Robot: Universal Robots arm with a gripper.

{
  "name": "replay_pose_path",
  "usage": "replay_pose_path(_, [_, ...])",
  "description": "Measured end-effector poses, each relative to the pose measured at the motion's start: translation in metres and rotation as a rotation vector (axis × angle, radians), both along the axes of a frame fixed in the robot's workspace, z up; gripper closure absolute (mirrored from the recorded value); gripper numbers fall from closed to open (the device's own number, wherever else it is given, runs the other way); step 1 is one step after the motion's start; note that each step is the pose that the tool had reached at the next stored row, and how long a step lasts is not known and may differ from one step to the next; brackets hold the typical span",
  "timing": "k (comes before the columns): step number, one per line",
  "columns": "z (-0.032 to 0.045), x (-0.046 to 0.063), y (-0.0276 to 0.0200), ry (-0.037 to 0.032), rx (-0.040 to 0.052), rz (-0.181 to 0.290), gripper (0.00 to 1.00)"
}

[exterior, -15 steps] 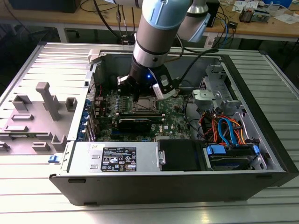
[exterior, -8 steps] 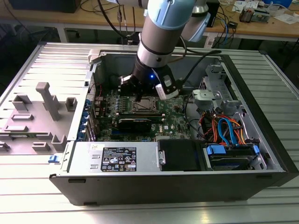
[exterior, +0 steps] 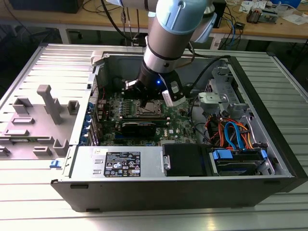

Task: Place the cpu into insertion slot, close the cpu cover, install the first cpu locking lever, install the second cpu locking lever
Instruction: 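Install the second cpu locking lever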

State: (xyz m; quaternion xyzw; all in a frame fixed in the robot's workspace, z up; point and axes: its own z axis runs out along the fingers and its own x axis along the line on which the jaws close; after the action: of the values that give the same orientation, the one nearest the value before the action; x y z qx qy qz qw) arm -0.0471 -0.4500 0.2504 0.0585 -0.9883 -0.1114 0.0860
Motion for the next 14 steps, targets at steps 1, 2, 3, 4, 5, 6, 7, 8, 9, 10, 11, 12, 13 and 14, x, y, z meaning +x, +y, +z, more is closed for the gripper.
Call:
replay_pose_path(1, [-0.0002, 0.000, -0.0009, 0.0003, 0.0000, 0.000, 0.89])
replay_pose_path(2, [-0.0006, 0.000, -0.0019, 0.0012, 0.0001, -0.001, 0.89])
replay_pose_path(3, [-0.0010, 0.000, -0.0026, 0.0023, 0.0001, -0.002, 0.89])
replay_pose_path(4, [-0.0022, 0.000, -0.0033, 0.0044, 0.0002, -0.003, 0.89])
replay_pose_path(5, [-0.0049, 0.000, -0.0036, 0.0073, 0.0000, -0.004, 0.89])
replay_pose_path(6, [-0.0065, 0.000, -0.0036, 0.0083, -0.0001, -0.004, 0.89])
replay_pose_path(7, [-0.0103, 0.000, -0.0036, 0.0100, -0.0001, -0.004, 0.89])
replay_pose_path(8, [-0.0131, 0.000, -0.0036, 0.0114, 0.0000, -0.004, 0.89])
replay_pose_path(9, [-0.0155, 0.000, -0.0038, 0.0131, 0.0001, -0.004, 0.89])
replay_pose_path(10, [-0.0159, 0.000, -0.0042, 0.0135, -0.0002, -0.004, 0.89])
replay_pose_path(11, [-0.0163, 0.000, -0.0048, 0.0134, 0.0001, -0.004, 0.89])
replay_pose_path(12, [-0.0167, 0.000, -0.0050, 0.0134, 0.0001, -0.004, 0.89])
replay_pose_path(13, [-0.0172, -0.001, -0.0051, 0.0135, 0.0000, -0.004, 0.89])
replay_pose_path(14, [-0.0178, -0.002, -0.0051, 0.0134, -0.0001, -0.004, 0.89])
